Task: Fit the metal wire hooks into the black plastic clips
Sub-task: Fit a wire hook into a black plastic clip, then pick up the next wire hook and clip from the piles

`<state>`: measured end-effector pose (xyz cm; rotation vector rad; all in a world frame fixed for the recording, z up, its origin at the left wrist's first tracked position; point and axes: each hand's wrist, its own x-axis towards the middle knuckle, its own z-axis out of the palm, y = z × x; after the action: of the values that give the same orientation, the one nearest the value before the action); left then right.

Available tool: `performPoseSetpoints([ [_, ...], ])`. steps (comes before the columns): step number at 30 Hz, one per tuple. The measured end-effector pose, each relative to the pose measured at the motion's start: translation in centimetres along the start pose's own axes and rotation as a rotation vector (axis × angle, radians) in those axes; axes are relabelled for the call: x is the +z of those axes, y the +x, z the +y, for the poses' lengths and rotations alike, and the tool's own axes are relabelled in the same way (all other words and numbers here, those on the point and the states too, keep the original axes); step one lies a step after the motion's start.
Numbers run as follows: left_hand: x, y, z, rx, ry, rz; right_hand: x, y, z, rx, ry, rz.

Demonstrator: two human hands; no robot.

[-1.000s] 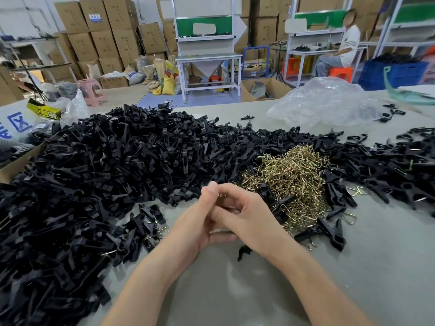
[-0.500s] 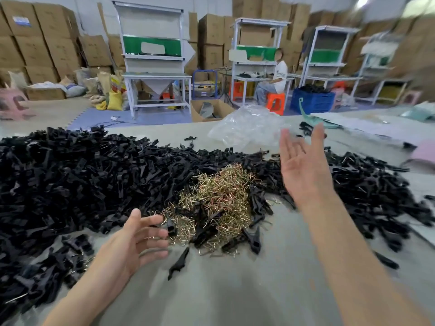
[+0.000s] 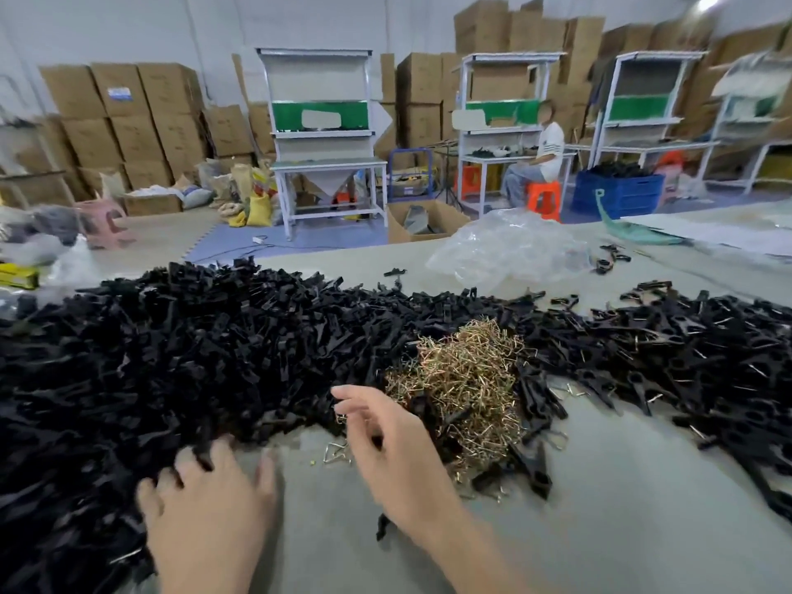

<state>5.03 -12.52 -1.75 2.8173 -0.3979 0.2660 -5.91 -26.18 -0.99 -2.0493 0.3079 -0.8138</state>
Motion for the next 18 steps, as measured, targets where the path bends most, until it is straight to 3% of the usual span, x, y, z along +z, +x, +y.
performPoseSetpoints([
  [2, 0.2, 0.2, -0.1, 0.012, 0.061, -0.036, 0.2, 0.2, 0.7, -0.026, -0.108, -0.02],
  [5, 0.6, 0.2, 0.1, 0.121, -0.014, 0.065, 0.1, 0.4, 1.2, 0.002, -0.143, 0.009],
  [9, 0.0, 0.2, 0.3, 0.147, -0.015, 0.078, 0.4, 0.3, 1.1, -0.011, -0.183, -0.022],
  [14, -0.9, 0.6, 0.8, 0.106, -0.391, 0.229, 0.2, 0.3, 0.9, 0.0, -0.15, -0.007],
  [18, -1.4, 0.9, 0.5, 0.085, -0.561, 0.356, 0.2, 0.2, 0.9, 0.011, -0.105, 0.02],
])
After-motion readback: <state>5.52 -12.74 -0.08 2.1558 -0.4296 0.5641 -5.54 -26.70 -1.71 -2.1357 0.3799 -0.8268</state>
